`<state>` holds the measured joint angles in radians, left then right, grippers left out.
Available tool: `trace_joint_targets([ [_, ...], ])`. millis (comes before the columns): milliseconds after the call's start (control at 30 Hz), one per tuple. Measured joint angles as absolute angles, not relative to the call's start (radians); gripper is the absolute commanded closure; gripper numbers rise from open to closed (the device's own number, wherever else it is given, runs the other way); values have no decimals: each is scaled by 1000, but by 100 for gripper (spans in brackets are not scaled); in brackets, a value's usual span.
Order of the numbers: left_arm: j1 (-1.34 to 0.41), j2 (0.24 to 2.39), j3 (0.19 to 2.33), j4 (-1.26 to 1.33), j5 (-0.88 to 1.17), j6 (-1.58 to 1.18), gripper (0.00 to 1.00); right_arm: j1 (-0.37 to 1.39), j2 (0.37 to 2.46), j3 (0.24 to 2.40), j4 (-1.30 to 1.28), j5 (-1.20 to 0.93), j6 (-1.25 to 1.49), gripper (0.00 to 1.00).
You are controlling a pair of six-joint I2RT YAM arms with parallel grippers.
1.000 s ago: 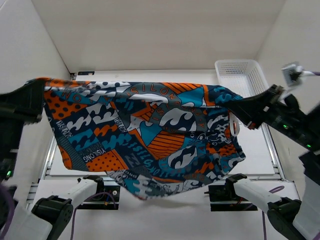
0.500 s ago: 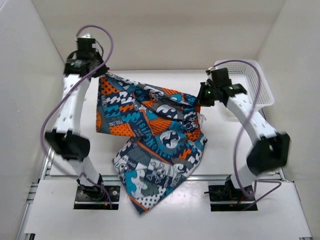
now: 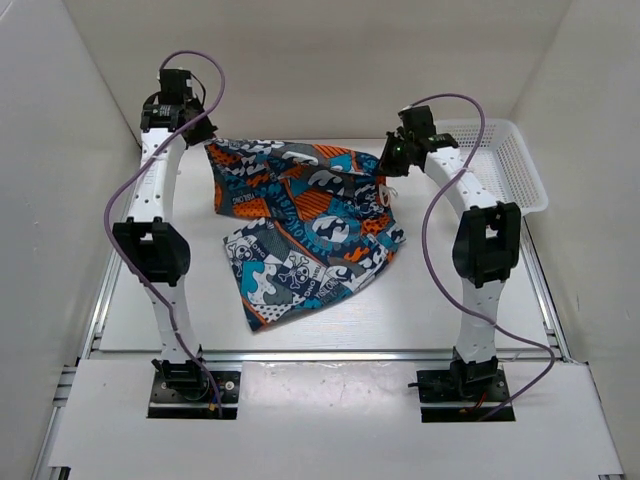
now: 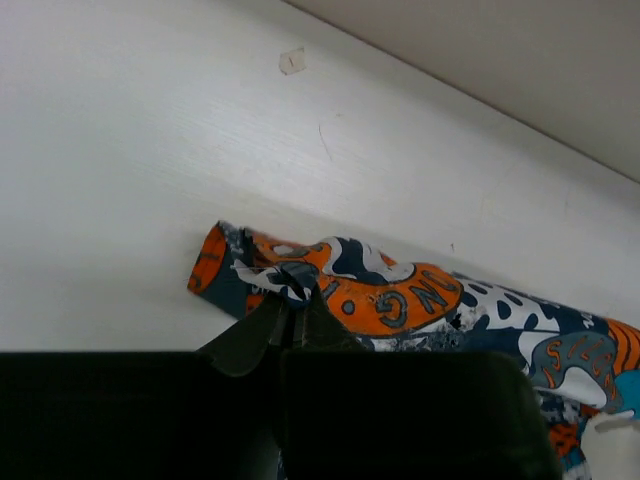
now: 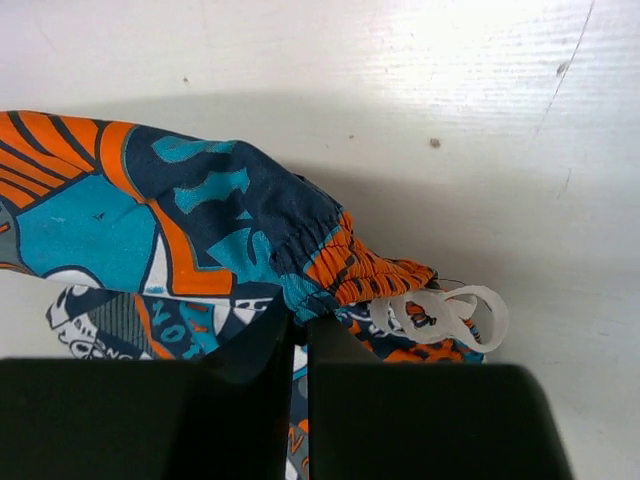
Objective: Fold and stack the shorts
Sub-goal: Fold the shorts
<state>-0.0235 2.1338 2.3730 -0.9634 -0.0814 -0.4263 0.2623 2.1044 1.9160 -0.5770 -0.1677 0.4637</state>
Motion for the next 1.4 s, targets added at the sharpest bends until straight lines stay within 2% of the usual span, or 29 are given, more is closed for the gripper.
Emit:
trace_joint_targets([
  [133,-37,1989,2189,-955,-67,-422,90,253,2074,1886,-579,-176,464,100],
  [267,-97,1732,1918,-965,-56,-430,90,238,1967,1739,-591,-192,463,100],
  [433,-235,1373,1575,-938,-35,-504,90,205,1822,1574,-611,-209,459,100],
  [567,-357,1180,1327,-931,-38,-586,90,186,1713,1453,-621,-212,452,100],
  [767,-469,1087,1018,-953,-46,-717,90,185,1559,1240,-627,-185,437,100],
  [967,-582,1017,876,-961,-43,-836,90,176,1417,1003,-645,-114,450,100],
  [1033,-614,998,842,-958,-41,-874,90,172,1375,965,-652,-90,458,87],
  [1067,-627,994,828,-959,-40,-887,81,171,1356,951,-652,-77,460,79],
  [1100,-636,993,814,-958,-36,-897,71,169,1346,945,-653,-68,463,58],
  [1167,-646,1000,781,-958,-15,-913,46,164,1339,934,-648,-51,462,40],
  [1200,-654,1011,767,-959,-3,-915,28,163,1346,932,-648,-43,459,28],
  [1233,-659,1027,760,-963,8,-913,18,163,1354,931,-647,-35,464,23],
  [1333,-678,1077,764,-972,31,-909,6,161,1381,931,-644,-20,460,15],
  [1400,-686,1090,784,-997,19,-910,7,161,1385,931,-644,-14,463,15],
])
